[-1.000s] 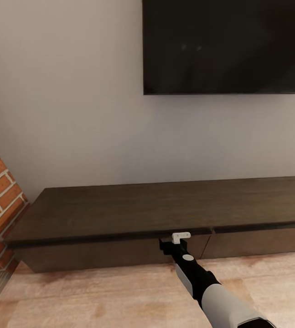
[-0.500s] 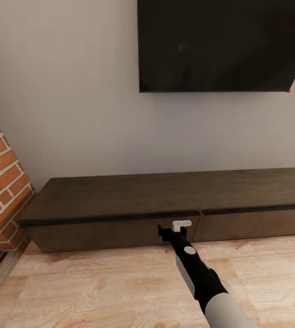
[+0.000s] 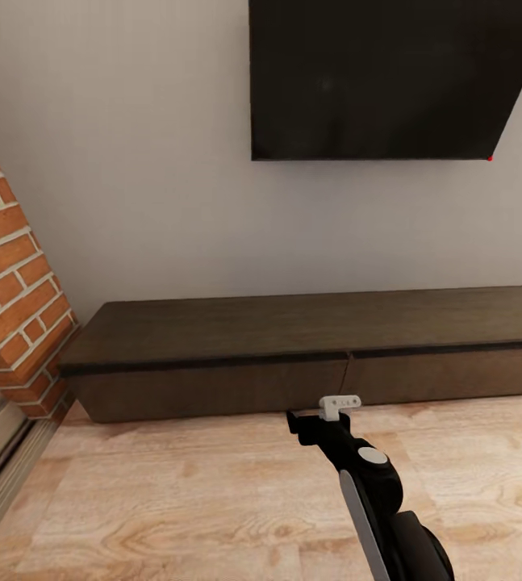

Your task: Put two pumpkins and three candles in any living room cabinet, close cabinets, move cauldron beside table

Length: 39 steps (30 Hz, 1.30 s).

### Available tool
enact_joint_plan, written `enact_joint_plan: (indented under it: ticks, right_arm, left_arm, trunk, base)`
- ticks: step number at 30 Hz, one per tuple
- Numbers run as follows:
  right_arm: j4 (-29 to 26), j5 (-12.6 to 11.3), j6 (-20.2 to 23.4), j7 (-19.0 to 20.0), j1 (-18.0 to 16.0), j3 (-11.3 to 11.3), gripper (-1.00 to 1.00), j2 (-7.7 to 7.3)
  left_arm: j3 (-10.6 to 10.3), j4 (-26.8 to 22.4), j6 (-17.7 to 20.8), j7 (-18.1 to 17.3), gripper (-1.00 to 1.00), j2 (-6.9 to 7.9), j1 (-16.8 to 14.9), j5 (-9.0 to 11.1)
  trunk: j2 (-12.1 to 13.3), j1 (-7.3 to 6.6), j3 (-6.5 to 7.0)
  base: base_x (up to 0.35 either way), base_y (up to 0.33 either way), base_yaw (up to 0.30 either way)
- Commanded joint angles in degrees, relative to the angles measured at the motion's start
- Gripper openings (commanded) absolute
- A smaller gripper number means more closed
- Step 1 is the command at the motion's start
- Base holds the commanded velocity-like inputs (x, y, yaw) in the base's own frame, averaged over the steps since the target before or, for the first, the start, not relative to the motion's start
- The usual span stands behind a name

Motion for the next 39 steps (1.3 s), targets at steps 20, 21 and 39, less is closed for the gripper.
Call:
enact_joint_plan:
  ticks: [20, 21, 39]
  right_arm:
    - [-0.26, -0.5, 0.7, -0.76, -0.76, -9.57, 1.0, -1.51]
    - [-0.26, -0.51, 0.96, -0.74, -0.77, -10.23, 1.0, -2.35]
    - [-0.28, -0.55, 13.19, 1.94, -5.07, -17.32, 1.0, -12.5]
  left_arm:
    - [-16.02, -3.08, -0.38, 0.14, 1.0, 0.17, -0.2, -11.47]
    - [-16.94, -3.31, -0.39, 0.2, 1.0, 0.17, -0.22, -12.21]
    - [-41.72, 4.94, 14.36, 0.56, 1.0, -0.36, -26.35, -25.04]
  trunk:
    - [-0.02, -0.01, -0.04]
    - [-0.02, -0.01, -0.04]
    - [-0.02, -0.01, -0.04]
  base:
    - [0.219, 0.199, -0.183]
    - [0.307, 0.118, -0.299]
    - [0.168, 0.031, -0.3]
